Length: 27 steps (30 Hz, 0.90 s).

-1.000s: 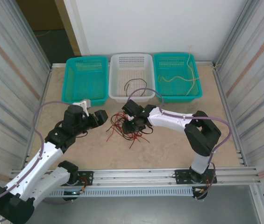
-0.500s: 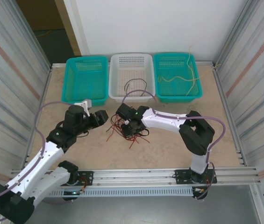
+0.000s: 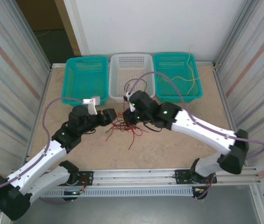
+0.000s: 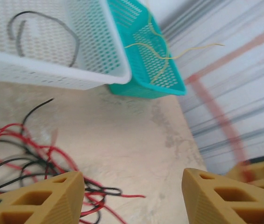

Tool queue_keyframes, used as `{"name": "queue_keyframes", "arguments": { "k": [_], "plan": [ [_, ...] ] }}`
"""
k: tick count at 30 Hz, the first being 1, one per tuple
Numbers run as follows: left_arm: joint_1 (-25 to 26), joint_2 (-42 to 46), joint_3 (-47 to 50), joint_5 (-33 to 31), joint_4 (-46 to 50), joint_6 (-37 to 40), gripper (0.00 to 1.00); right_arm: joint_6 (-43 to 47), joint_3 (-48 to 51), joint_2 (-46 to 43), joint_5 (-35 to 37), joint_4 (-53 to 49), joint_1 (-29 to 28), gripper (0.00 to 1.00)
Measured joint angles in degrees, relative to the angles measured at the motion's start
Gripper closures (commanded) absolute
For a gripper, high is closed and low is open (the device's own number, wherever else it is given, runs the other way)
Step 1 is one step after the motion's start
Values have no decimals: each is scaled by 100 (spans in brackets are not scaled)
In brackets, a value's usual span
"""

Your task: Untangle the cables

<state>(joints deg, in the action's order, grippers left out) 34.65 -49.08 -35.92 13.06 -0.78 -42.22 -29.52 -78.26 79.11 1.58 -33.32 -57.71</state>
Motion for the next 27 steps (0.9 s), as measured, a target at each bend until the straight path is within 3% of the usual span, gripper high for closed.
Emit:
{"name": "queue_keyframes", "arguments": {
  "k": [6,14,23,27],
  "plan": [
    [498,-240,-221,221,-649,492,37,-35,-13,-848,-271,549,275,100],
    [765,-852,-662,695,-1410,798,33,-444,-107,-1309,-1049,1176,1255,100],
    [1187,-1226,-1178,839,-1272,1303,39,-804,-146,-1368,-1696,1432,1668,100],
    [1228,-1211,-1217,610,-1010,1552,41,-960,-146,-1399,-1934,1543,1808,100]
  ]
}}
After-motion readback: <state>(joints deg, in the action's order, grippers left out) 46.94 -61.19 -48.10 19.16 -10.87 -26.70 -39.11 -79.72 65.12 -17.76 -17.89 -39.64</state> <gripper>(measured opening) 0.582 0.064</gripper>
